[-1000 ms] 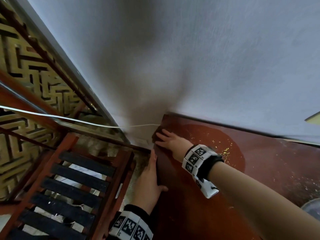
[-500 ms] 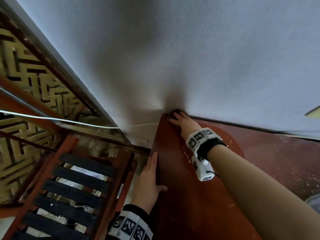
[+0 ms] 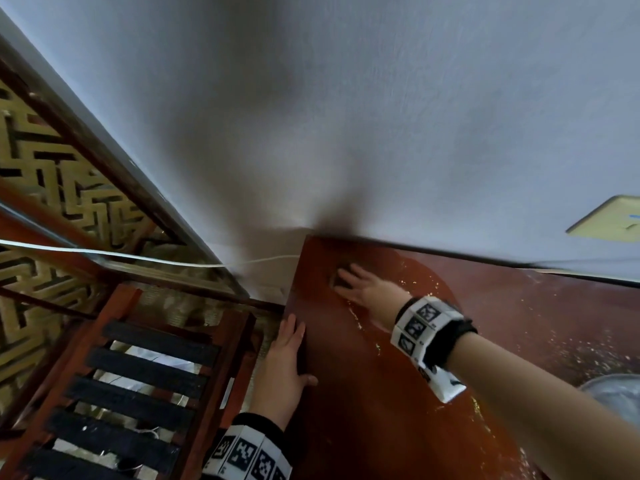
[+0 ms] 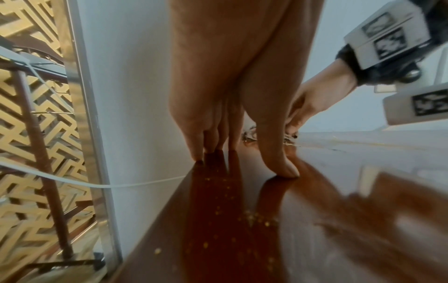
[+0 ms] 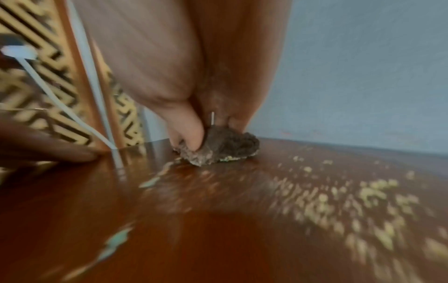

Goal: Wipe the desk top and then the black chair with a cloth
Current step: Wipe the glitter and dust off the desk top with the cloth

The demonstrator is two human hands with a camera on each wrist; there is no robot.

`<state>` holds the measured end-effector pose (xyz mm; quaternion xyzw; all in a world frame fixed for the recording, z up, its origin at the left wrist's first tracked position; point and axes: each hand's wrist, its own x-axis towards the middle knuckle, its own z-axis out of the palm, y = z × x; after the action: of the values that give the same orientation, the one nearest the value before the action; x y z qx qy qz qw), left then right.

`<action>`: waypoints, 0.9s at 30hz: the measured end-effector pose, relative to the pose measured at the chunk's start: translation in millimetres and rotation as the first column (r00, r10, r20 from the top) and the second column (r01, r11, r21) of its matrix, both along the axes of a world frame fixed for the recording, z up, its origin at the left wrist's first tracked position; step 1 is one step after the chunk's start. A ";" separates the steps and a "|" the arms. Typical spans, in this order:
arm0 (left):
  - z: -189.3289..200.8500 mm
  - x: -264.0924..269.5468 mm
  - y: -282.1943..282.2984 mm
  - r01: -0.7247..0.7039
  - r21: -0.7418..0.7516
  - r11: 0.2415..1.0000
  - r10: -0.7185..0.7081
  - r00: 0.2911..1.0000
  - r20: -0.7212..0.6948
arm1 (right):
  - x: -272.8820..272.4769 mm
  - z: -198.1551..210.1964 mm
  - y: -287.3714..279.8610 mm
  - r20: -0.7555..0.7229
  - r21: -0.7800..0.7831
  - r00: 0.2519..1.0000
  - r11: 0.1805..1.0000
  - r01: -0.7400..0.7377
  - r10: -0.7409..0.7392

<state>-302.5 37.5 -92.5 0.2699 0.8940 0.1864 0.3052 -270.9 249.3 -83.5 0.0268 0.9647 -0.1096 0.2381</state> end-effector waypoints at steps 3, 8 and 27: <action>2.2 -2.0 2.7 0.020 -0.016 1.000 -0.020 1.000 0.002 | 1.4 -2.2 20.3 -0.008 0.040 0.998 0.997 -0.067 0.067; 3.8 -5.5 13.7 0.042 -0.044 0.998 -0.042 0.999 0.004 | 9.3 -1.6 51.2 -0.027 0.042 0.967 0.966 0.254 -0.253; -0.7 -8.2 30.1 0.133 -0.198 0.971 -0.141 0.990 -0.025 | 72.1 -4.8 -19.1 -0.063 -0.064 0.998 0.998 -0.013 0.009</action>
<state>-310.7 67.7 -93.2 0.3031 0.8930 0.0707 0.3250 -198.8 230.2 -88.3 0.0102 0.9677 -0.1399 0.2093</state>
